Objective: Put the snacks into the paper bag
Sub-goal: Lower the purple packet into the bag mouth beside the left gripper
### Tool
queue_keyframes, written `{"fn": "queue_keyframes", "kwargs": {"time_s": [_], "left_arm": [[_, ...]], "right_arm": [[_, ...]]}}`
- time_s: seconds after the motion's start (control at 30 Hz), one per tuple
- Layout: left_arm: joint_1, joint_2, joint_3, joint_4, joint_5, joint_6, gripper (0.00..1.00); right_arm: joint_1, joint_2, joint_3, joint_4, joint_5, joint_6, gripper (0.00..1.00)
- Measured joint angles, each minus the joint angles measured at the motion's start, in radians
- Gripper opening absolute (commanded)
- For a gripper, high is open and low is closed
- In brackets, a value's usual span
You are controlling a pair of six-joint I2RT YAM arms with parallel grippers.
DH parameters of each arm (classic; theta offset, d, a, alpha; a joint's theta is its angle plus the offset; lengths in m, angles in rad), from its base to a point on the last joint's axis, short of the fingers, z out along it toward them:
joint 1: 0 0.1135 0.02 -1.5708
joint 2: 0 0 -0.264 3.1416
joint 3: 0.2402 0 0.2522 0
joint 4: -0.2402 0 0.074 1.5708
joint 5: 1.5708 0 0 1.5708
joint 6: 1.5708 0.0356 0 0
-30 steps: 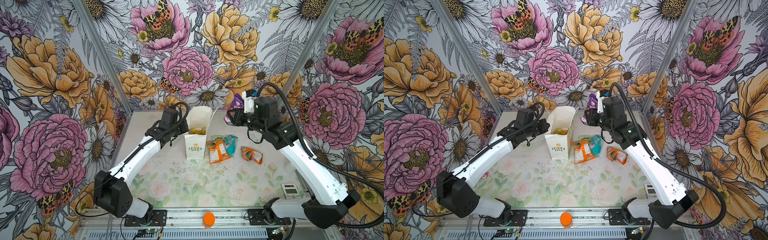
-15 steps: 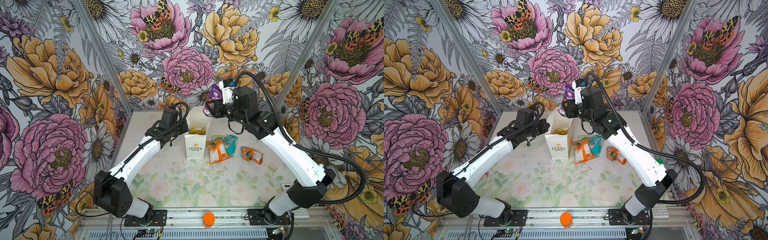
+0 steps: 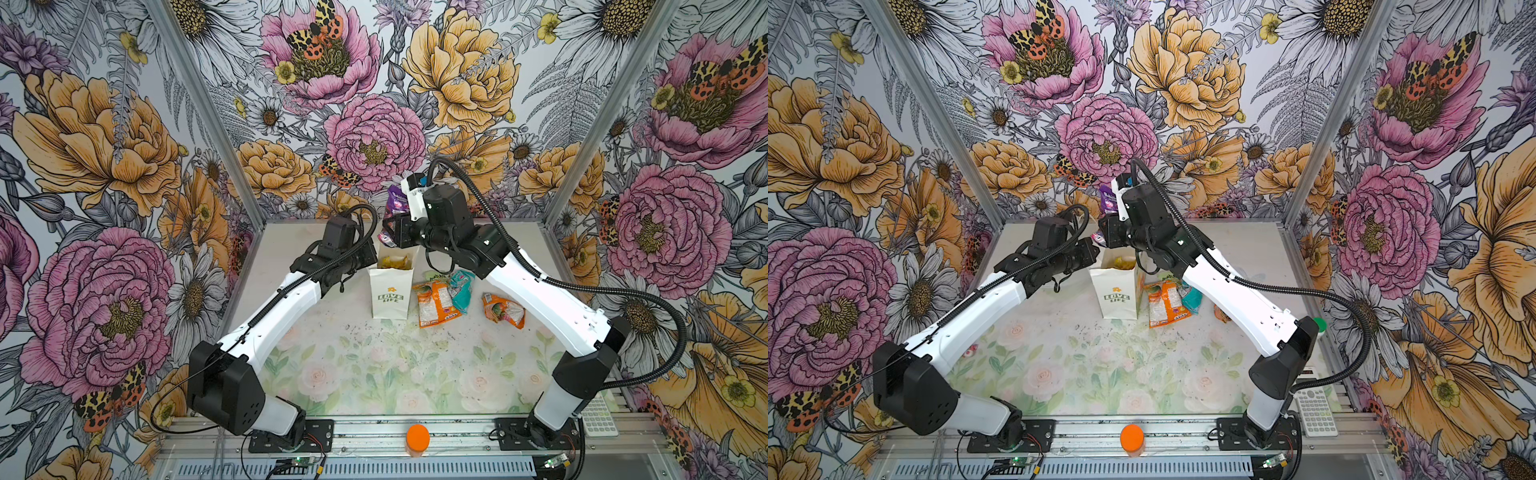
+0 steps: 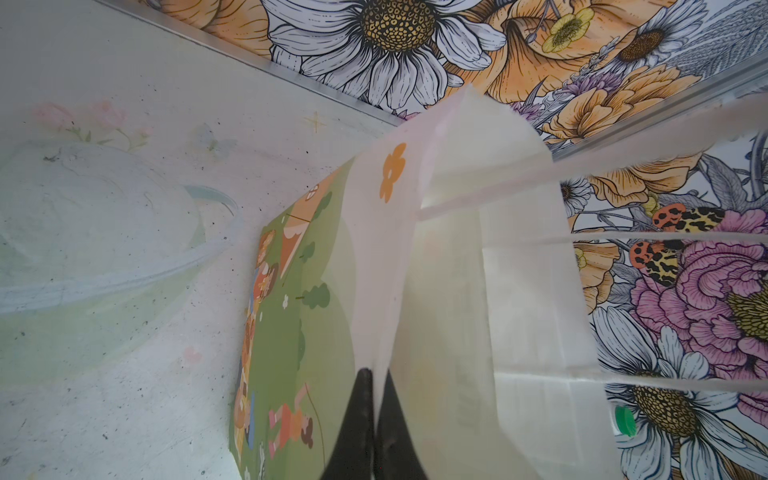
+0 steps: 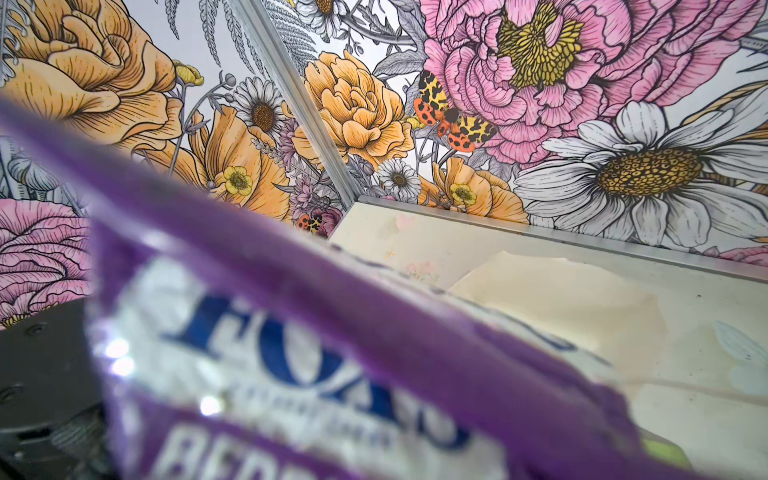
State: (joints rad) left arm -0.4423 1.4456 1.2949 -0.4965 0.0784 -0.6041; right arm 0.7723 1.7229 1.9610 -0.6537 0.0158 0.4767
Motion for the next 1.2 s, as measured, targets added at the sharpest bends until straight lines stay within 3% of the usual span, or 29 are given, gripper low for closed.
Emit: {"fn": "queue_keyframes", "kwargs": {"time_s": [1.2], "left_arm": [[0.0,0.0,0.0,0.0,0.0,0.0,0.0]], "right_arm": [[0.002,0.092,-0.09,-0.027,0.115,-0.023,0.0]]}}
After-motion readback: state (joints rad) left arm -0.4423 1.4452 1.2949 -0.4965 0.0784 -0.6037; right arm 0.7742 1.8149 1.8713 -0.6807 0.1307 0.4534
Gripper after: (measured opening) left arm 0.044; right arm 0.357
